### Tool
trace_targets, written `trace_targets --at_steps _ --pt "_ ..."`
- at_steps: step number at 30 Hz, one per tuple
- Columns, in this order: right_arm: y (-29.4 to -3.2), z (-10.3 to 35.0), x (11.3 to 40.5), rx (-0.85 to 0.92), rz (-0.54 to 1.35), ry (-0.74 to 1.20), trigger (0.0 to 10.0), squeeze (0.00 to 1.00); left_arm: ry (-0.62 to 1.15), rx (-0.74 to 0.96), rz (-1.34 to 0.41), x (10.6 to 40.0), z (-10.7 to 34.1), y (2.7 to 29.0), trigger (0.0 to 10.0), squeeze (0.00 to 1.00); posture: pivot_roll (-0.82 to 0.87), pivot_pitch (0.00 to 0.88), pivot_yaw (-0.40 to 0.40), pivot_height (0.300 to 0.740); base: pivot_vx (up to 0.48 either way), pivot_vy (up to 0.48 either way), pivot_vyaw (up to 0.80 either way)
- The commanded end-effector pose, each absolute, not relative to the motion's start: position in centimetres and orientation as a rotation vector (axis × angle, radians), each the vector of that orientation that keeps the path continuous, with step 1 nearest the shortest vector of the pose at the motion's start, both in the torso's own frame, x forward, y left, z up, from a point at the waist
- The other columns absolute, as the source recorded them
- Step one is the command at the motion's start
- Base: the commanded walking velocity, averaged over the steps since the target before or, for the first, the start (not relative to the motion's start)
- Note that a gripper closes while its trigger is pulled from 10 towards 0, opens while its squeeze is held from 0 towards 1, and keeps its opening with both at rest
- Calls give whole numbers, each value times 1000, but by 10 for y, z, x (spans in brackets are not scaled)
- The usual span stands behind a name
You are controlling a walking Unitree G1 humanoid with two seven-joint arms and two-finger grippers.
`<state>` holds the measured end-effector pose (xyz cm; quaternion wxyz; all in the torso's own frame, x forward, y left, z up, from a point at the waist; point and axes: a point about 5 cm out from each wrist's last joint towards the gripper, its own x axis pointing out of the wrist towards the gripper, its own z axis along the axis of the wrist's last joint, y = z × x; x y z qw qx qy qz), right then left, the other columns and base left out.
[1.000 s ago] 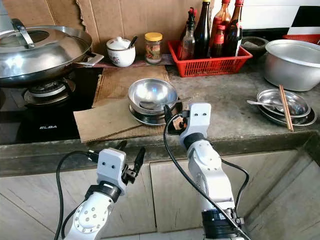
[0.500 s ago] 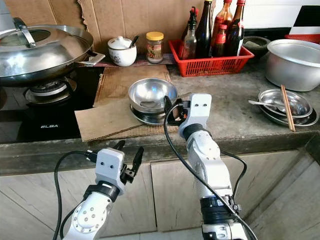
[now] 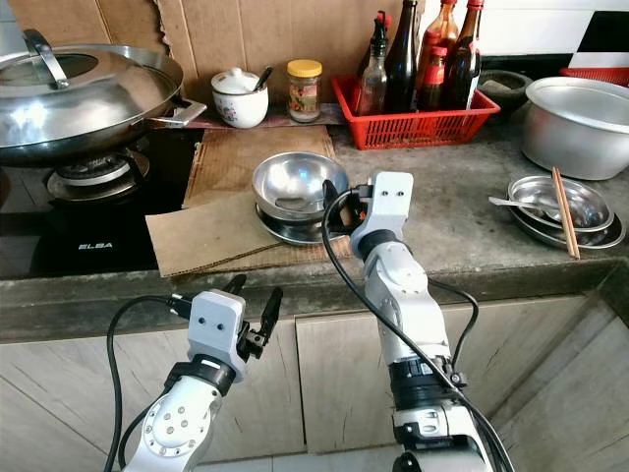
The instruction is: Kitchen organization
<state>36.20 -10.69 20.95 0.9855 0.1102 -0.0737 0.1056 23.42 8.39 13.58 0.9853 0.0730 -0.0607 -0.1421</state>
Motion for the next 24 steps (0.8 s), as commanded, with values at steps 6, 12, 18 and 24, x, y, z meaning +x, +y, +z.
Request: trace_targets --at_steps 6,12,18,24 --pt "-106 225 371 235 208 -198 10000 0 -151 157 -285 232 141 83 10000 0 163 42 -58 740 0 0 0" --pt "-106 227 374 237 204 -211 2078 0 -152 159 -285 233 141 83 10000 0 163 43 -57 740 0 0 0" --pt "-106 229 376 244 205 -215 0 0 -152 161 -282 233 141 84 10000 0 162 45 -56 740 0 0 0" --pt "-107 234 378 254 199 -229 0 0 -152 166 -281 235 141 83 10000 0 158 43 -57 740 0 0 0"
